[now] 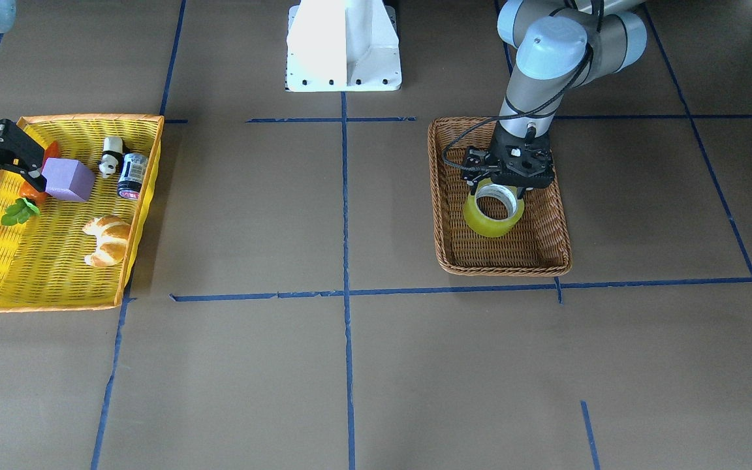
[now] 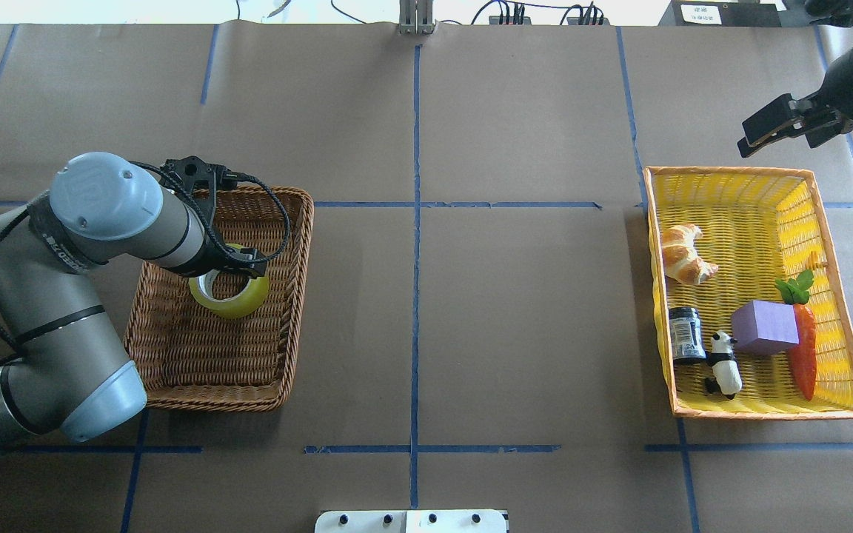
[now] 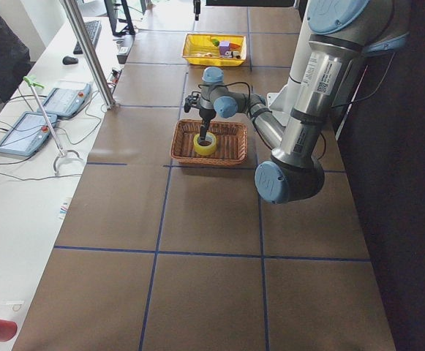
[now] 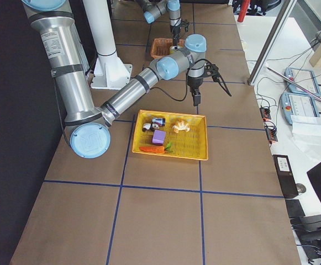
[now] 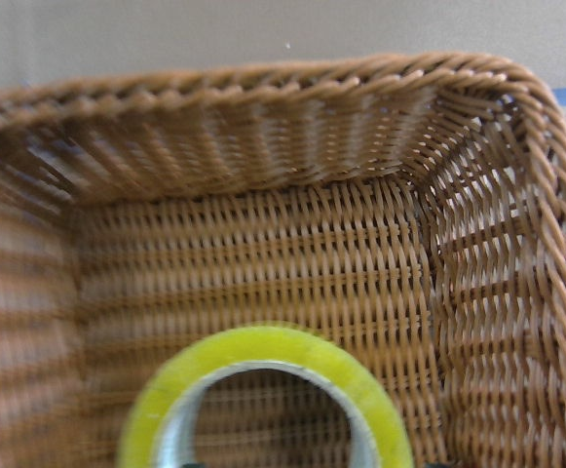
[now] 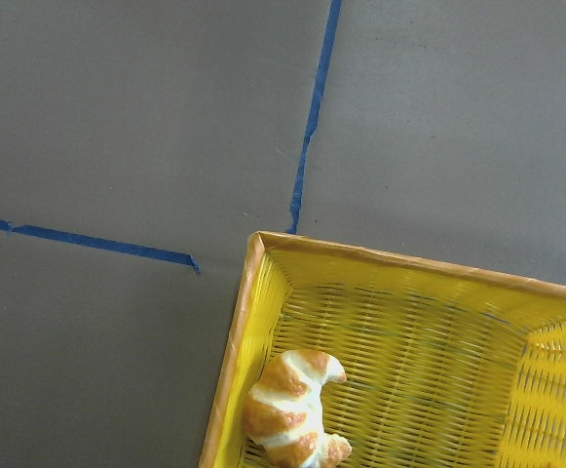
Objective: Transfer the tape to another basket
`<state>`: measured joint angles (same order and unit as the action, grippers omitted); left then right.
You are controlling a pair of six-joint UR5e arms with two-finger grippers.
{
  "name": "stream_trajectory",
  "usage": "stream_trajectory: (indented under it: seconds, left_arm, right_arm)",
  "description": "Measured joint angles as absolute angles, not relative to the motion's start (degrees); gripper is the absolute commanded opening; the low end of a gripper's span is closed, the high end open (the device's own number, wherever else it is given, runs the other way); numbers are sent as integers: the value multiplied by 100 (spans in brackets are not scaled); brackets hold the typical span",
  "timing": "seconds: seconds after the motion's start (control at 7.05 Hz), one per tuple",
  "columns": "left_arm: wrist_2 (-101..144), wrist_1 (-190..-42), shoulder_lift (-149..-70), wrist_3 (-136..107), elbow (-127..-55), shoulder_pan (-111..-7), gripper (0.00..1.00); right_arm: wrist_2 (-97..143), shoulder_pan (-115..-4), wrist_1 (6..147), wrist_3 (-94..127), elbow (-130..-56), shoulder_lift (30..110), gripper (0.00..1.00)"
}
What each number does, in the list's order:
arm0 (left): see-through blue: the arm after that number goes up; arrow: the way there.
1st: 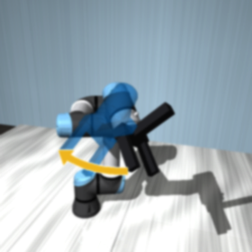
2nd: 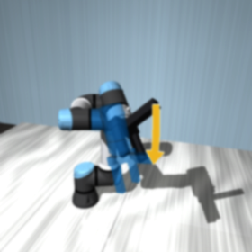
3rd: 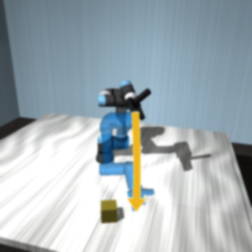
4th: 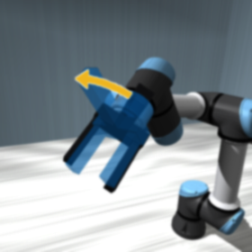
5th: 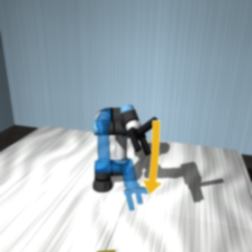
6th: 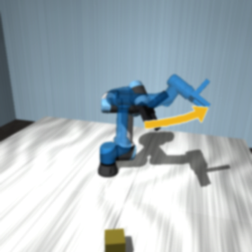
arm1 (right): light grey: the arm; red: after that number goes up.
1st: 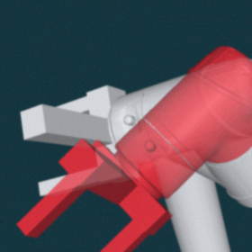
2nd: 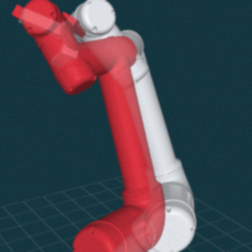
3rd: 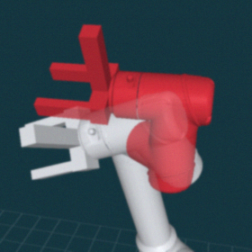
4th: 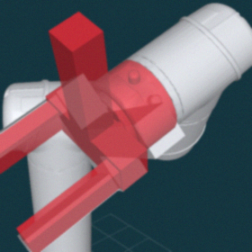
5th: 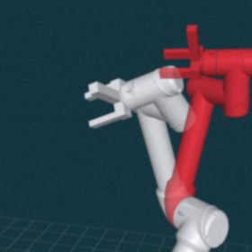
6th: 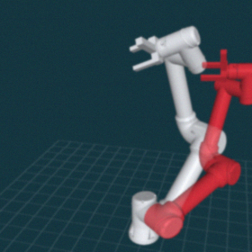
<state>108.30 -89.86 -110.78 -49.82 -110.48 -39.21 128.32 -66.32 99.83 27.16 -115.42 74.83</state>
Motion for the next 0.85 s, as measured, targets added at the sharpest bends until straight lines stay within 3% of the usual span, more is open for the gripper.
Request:
stream_trajectory:
  seconds: [0.28,0.85]
  left_arm:
    - [11689,-8123,-11060,-3102,-11326,-5134,100]
    - [13125,-7984,-10114,-34,-10189,-7863,100]
  right_arm:
    - [12876,-7017,10007,1814,-11241,7608,100]
    - [13346,-8781,10055,-1249,-10006,8349,100]
